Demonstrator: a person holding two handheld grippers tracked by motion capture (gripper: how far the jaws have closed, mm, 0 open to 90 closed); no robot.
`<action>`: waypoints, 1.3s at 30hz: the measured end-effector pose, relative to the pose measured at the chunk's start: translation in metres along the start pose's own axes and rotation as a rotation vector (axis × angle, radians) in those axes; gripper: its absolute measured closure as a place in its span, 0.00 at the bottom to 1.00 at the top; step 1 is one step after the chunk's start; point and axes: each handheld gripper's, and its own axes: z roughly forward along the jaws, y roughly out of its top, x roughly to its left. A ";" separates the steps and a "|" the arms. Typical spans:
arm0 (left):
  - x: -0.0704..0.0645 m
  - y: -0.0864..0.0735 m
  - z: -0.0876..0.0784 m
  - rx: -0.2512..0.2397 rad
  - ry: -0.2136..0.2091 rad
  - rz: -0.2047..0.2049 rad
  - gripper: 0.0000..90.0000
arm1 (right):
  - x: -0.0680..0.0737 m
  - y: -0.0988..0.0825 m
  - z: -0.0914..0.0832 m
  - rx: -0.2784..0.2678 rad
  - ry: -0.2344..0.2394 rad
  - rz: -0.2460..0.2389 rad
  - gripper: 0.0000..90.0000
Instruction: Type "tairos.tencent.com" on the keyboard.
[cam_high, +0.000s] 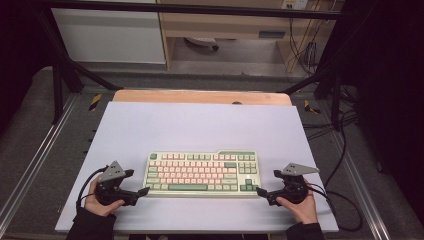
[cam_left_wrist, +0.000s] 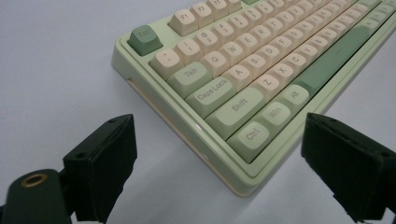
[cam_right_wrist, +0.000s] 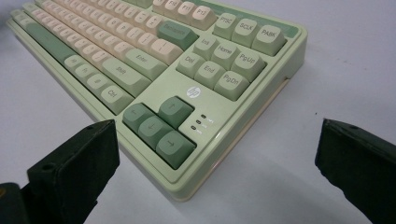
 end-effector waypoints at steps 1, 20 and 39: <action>0.000 0.000 0.000 0.000 0.001 0.000 0.12 | 0.000 0.000 0.000 -0.001 0.000 0.000 0.00; -0.005 0.005 0.000 -0.002 0.004 0.001 0.13 | 0.001 0.000 0.000 0.001 -0.001 -0.001 0.00; -0.019 0.020 0.005 -0.009 0.001 0.000 0.26 | 0.001 0.000 0.000 0.004 -0.007 0.001 0.00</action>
